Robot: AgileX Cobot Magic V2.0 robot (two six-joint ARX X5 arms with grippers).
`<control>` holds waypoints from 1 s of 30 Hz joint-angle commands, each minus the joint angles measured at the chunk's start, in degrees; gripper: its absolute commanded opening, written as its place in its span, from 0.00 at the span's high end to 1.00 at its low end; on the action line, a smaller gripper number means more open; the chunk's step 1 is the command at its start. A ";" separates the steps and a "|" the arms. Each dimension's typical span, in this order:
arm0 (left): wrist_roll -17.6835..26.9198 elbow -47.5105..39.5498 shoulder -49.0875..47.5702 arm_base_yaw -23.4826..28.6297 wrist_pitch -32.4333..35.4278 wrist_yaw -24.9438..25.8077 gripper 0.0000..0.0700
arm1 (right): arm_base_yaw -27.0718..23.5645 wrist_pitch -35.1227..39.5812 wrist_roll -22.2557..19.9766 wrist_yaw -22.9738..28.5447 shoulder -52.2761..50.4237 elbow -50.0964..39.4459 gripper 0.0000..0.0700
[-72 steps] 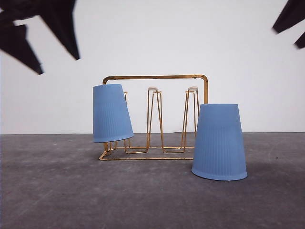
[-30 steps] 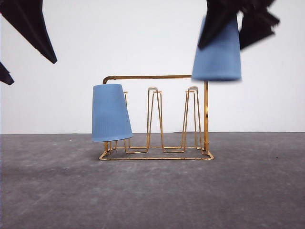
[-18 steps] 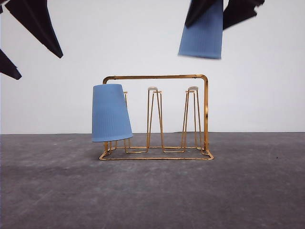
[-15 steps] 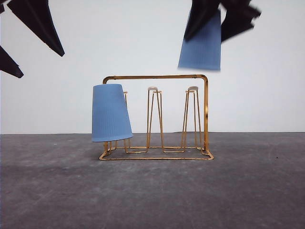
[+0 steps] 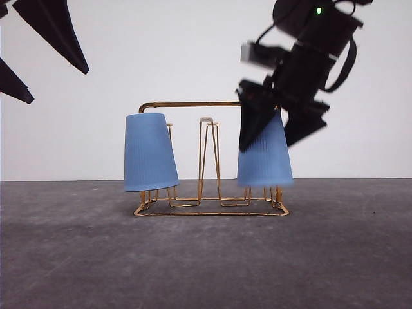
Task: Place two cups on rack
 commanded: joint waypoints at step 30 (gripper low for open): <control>3.27 -4.51 -2.93 -0.15 0.68 0.42 0.28 | -0.63 4.37 4.26 -2.01 -48.64 -33.26 0.21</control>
